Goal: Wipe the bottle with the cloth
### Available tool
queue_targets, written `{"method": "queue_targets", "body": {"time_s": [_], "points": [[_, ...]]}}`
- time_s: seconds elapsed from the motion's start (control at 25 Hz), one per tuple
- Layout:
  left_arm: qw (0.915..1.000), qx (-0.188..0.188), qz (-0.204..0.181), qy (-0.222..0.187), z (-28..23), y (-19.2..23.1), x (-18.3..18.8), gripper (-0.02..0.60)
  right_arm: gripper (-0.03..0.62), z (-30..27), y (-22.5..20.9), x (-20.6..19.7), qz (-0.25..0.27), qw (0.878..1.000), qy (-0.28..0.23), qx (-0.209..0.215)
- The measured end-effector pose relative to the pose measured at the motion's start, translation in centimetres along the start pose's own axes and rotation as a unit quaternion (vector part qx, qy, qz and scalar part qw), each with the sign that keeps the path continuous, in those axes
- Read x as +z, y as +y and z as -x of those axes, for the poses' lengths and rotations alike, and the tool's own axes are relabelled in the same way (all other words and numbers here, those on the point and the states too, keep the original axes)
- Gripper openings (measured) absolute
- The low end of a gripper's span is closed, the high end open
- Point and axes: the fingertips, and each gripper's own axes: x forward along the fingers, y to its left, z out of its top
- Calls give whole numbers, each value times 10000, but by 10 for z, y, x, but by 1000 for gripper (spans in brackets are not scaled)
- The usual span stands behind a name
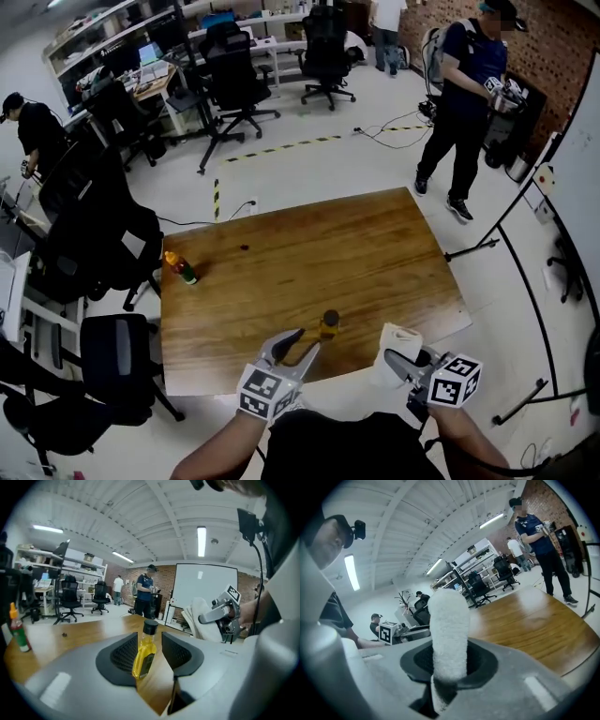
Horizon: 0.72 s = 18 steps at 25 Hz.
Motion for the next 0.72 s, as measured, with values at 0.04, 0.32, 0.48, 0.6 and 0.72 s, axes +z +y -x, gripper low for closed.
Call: {"method": "queue_targets", "body": {"time_s": [0.04, 0.32, 0.48, 0.6, 0.72], "points": [[9997, 109, 227, -46, 9, -6, -1, 176, 72, 6, 1, -1, 86, 9999, 39, 89], [9823, 1200, 1381, -392, 45, -60, -21, 17, 74, 48, 25, -16, 893, 9894, 485, 1033], [9786, 1491, 1401, -198, 60, -115, -44, 17, 74, 79, 21, -40, 949, 9870, 554, 1171], [9748, 1653, 1496, -63, 77, -148, -60, 17, 74, 96, 20, -59, 908, 9850, 754, 1259], [9693, 1901, 1558, 44, 97, -162, -75, 17, 74, 108, 28, -71, 1017, 9815, 822, 1401]]}}
